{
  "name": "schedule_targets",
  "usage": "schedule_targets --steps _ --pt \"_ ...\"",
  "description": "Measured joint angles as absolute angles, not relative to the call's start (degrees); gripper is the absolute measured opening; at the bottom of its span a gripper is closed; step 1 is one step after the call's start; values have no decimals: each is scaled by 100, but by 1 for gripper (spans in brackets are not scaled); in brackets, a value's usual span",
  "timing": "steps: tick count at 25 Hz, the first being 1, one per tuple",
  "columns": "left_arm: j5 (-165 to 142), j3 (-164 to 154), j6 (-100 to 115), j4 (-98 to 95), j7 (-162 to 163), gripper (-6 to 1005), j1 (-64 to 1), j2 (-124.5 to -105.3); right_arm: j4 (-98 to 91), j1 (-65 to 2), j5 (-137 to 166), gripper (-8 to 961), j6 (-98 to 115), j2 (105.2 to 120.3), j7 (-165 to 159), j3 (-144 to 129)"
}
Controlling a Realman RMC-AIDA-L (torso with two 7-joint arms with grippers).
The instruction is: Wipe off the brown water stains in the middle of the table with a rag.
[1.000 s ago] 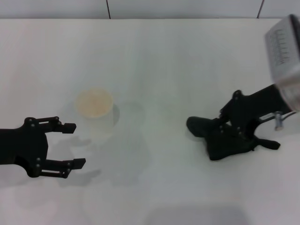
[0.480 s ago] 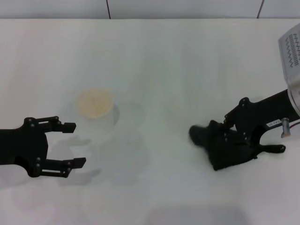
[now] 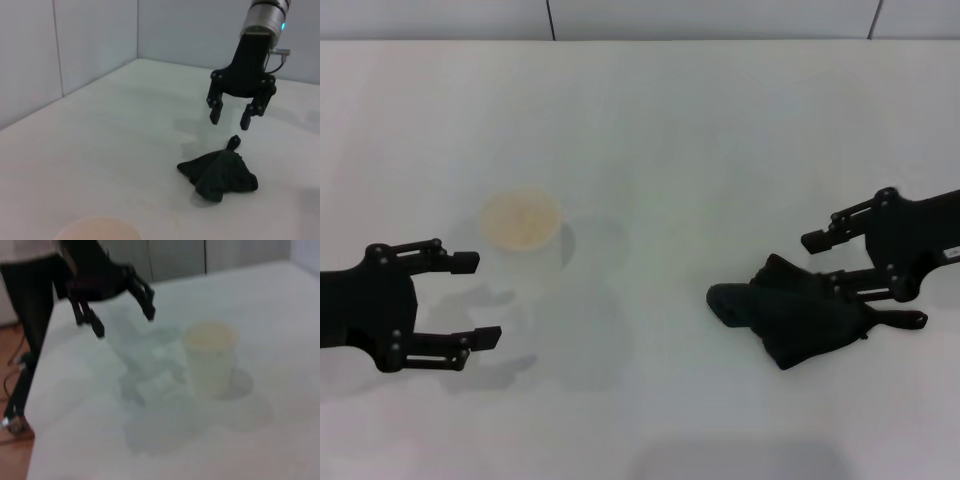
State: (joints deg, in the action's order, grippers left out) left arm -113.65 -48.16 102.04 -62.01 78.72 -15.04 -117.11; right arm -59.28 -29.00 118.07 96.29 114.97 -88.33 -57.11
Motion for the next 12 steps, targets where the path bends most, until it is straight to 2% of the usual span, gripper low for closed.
schedule_targets --steps 6,12 --pt "-11020 -4804 10306 -6174 7803 879 -1457 -11618 -5806 -2790 11742 460 9680 11490 -8639 -5516" --pt "-10969 -4629 10377 -6120 7721 879 -1442 -11612 -5759 -2764 11722 458 9673 11497 -8521 -5432"
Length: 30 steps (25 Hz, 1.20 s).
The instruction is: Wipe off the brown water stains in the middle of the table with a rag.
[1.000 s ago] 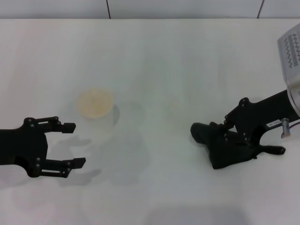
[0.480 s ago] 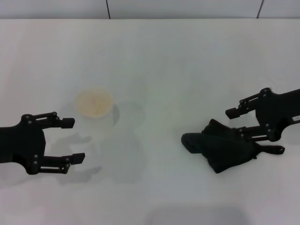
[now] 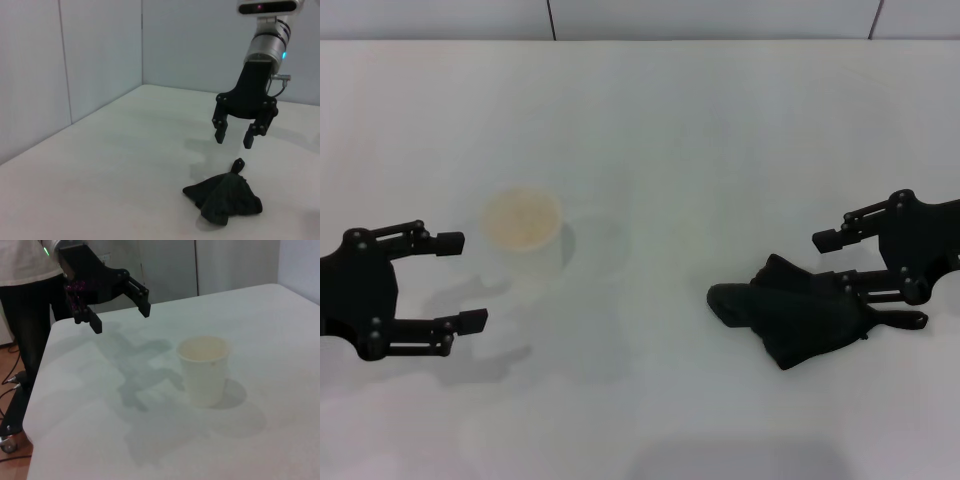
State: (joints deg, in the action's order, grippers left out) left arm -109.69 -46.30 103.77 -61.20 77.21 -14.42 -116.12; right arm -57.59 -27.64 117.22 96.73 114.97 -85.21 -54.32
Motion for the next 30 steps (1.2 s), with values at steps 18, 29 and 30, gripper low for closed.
schedule_targets --steps 18,29,30 --pt "-10967 -4528 10328 -5986 7770 879 -1600 -11642 -5555 -2767 11522 458 9662 11489 -8228 -5132" --pt "-10968 -4525 10164 -5934 7750 879 -1627 -11675 -5444 -2964 11512 458 9688 11480 -8228 -5132" --pt "-10969 -4525 10157 -5904 7749 879 -1640 -11676 -5398 -2987 11512 458 9689 11470 -8231 -5132"
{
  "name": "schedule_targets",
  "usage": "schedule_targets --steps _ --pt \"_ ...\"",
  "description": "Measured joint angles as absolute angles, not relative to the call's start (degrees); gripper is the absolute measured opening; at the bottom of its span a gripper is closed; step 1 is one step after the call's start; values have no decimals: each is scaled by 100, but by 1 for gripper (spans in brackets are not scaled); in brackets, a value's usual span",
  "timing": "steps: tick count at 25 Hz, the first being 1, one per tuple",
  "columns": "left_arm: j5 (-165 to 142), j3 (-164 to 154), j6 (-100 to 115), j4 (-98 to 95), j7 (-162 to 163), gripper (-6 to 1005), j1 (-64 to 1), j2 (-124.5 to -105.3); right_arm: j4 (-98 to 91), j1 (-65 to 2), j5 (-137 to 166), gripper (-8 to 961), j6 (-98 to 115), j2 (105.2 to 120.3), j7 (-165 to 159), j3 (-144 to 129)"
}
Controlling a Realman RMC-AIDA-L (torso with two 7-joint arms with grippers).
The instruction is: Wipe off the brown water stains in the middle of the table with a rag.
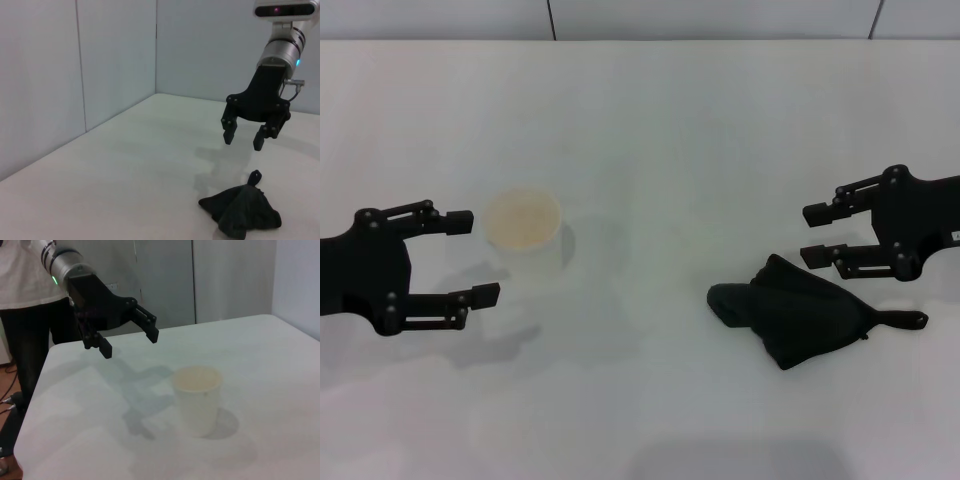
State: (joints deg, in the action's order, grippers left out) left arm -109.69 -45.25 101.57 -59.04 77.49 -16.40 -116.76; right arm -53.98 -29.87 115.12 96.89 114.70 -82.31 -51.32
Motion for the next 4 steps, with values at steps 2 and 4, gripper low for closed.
schedule_targets --steps 2,4 --pt "-10969 -4526 10150 -5847 7748 879 -1667 -11676 -5347 -3016 11512 458 9690 11454 -8238 -5132" --pt "-10969 -4526 10145 -5824 7747 879 -1679 -11670 -5334 -3025 11512 458 9691 11449 -8242 -5132"
